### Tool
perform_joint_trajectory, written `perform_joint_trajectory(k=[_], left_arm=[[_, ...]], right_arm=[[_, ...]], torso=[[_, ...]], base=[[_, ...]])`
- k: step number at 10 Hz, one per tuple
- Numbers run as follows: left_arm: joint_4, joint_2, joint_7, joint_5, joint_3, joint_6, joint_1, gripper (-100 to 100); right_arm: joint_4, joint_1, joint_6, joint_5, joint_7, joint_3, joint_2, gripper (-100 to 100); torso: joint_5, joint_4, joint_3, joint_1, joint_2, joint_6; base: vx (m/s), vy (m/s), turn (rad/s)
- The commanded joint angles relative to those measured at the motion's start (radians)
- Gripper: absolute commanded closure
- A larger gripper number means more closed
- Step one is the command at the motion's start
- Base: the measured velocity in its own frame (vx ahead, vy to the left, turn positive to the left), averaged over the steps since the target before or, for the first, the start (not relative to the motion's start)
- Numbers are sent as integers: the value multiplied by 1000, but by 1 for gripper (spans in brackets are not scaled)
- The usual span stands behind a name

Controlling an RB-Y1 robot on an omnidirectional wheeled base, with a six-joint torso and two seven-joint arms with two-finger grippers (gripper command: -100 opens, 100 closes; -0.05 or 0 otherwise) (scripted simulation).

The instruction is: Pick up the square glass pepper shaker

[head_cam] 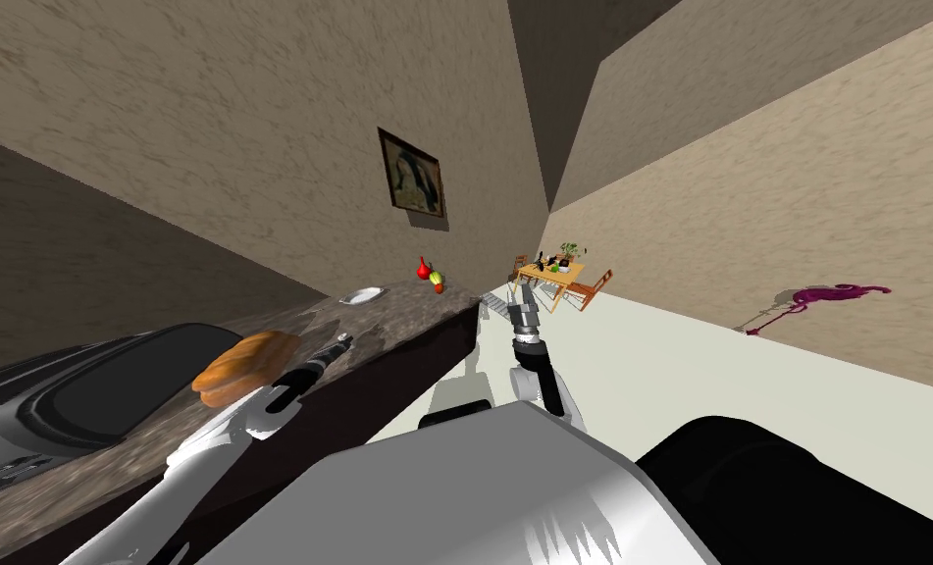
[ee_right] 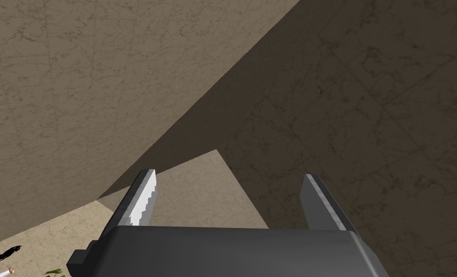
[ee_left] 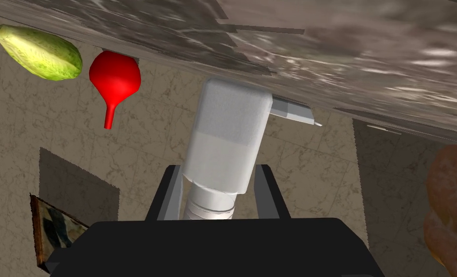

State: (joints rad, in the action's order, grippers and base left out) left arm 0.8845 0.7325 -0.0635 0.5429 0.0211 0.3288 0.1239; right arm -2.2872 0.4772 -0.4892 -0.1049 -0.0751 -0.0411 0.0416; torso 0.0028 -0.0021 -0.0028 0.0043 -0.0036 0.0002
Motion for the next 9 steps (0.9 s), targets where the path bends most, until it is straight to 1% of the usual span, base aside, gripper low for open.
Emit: perform_joint_trajectory(k=[1, 2, 3, 4, 5, 6, 7, 8, 9], left_arm=[[50, 0, -10, -20, -9, -36, -50, 100], [92, 0, -10, -20, -9, -36, -78, 100], [125, 0, -10, -20, -9, -36, -78, 100], [158, 0, -21, -40, -18, -74, -127, 100], [197, 0, -21, -40, -18, -74, -155, 100], [237, 0, -21, -40, -18, -74, -155, 100], [240, 0, -21, -40, -18, -74, -155, 100], [285, -1, -31, -60, -26, -111, -206, 100], [322, -1, -31, -60, -26, -111, -233, 100]], right_arm=[[0, 0, 0, 0, 0, 0, 0, 0], [0, 0, 0, 0, 0, 0, 0, 0], [0, 0, 0, 0, 0, 0, 0, 0], [0, 0, 0, 0, 0, 0, 0, 0], [0, 0, 0, 0, 0, 0, 0, 0], [0, 0, 0, 0, 0, 0, 0, 0], [0, 0, 0, 0, 0, 0, 0, 0], [0, 0, 0, 0, 0, 0, 0, 0], [0, 0, 0, 0, 0, 0, 0, 0]], torso=[[0, 0, 0, 0, 0, 0], [1, -1, -1, 2, -2, -2], [1, -1, -2, 3, -3, -2], [0, -1, -2, 2, -3, 0], [1, -2, -3, 4, -4, -2], [1, -2, -3, 5, -4, -2], [1, 0, -2, 3, -4, 0], [1, 0, -1, 1, -2, 1], [1, -1, -2, 3, -4, -2]], base=[[55, 22, 89], [74, 22, 87], [43, 14, 24], [79, 44, 84], [75, 38, 68], [40, 15, 21], [18, 2, -16], [84, 25, 88], [86, 26, 84]])
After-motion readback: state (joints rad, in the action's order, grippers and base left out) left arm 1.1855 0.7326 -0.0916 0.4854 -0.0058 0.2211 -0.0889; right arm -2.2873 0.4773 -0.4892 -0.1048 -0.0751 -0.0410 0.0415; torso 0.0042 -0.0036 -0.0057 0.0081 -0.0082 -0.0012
